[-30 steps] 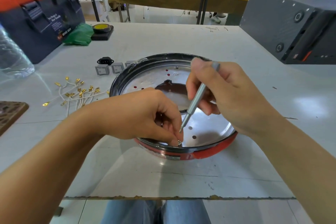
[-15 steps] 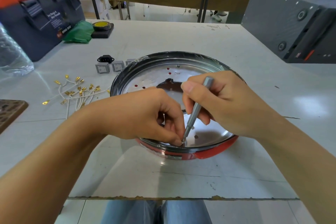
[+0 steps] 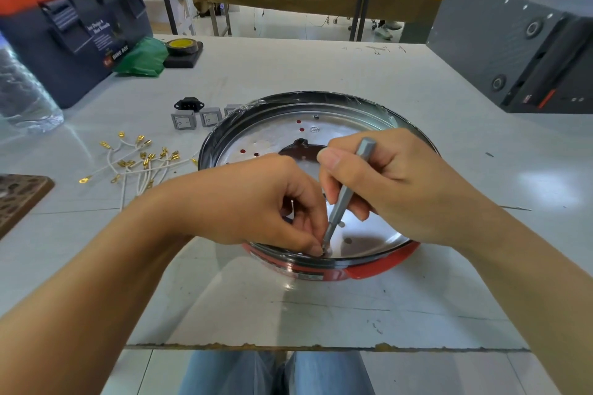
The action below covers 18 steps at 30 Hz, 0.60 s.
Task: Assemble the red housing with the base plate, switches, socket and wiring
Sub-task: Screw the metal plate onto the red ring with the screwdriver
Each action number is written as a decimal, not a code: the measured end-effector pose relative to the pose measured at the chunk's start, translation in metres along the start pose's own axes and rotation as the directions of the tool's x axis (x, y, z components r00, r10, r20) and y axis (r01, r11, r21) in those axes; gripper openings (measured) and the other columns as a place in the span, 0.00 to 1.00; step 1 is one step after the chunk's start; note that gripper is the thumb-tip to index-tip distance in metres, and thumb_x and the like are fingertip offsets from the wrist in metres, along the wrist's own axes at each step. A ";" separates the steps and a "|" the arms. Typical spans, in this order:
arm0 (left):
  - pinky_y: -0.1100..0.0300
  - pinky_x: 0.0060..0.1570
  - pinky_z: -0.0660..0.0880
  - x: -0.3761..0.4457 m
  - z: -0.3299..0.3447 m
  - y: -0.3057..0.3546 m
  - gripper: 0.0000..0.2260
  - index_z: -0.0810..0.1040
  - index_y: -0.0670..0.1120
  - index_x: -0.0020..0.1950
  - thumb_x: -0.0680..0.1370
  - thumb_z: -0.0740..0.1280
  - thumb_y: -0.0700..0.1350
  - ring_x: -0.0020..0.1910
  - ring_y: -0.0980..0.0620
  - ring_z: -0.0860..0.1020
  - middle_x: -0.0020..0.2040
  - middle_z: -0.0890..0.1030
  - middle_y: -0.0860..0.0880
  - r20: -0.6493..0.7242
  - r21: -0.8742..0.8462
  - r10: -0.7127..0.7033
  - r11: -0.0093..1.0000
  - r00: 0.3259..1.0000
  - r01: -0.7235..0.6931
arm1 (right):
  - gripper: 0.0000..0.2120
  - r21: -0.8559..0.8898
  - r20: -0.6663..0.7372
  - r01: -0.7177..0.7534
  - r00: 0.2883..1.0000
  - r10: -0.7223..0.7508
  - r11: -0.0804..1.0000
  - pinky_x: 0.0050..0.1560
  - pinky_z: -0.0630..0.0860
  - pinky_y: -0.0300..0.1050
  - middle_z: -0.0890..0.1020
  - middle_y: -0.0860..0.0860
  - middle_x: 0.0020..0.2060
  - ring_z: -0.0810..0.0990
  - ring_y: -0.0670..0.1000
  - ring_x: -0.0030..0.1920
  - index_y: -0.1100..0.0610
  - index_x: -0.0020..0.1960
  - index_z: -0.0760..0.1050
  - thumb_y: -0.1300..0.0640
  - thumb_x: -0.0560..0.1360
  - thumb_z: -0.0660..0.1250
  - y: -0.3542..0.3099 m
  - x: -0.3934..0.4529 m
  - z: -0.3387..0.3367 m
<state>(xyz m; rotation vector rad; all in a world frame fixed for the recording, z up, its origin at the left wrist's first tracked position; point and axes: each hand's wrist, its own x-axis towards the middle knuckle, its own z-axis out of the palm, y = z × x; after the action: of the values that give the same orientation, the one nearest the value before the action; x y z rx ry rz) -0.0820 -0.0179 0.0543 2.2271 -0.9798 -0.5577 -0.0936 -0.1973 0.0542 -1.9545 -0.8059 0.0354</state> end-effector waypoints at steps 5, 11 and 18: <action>0.66 0.39 0.73 0.000 0.000 0.000 0.01 0.84 0.47 0.41 0.71 0.73 0.43 0.34 0.59 0.77 0.35 0.81 0.55 0.001 0.007 0.004 1.000 1.000 -0.004 | 0.19 -0.019 0.003 0.006 1.000 -0.006 1.000 0.28 0.65 0.28 0.71 0.58 0.25 0.68 0.44 0.24 0.64 0.33 0.73 0.59 0.80 0.57 -0.002 0.000 0.000; 0.68 0.38 0.72 0.000 0.000 0.000 0.01 0.84 0.47 0.41 0.71 0.73 0.43 0.34 0.58 0.77 0.35 0.81 0.55 0.003 0.009 0.007 1.000 1.000 -0.007 | 0.19 -0.058 -0.002 -0.007 1.000 0.007 0.998 0.29 0.65 0.29 0.71 0.56 0.25 0.68 0.43 0.25 0.64 0.33 0.73 0.58 0.79 0.56 -0.003 -0.001 0.001; 0.71 0.37 0.70 -0.001 0.000 0.001 0.02 0.84 0.49 0.41 0.71 0.73 0.42 0.34 0.60 0.76 0.34 0.79 0.58 -0.002 0.010 0.014 1.000 1.000 -0.014 | 0.18 -0.082 0.006 -0.021 1.000 0.022 0.996 0.31 0.65 0.29 0.72 0.49 0.23 0.69 0.43 0.26 0.61 0.33 0.73 0.58 0.79 0.56 -0.003 -0.001 0.001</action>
<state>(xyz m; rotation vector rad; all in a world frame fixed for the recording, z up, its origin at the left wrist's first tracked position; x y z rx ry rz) -0.0833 -0.0182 0.0551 2.2278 -0.9988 -0.5454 -0.0955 -0.1964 0.0558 -2.0416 -0.8020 0.0217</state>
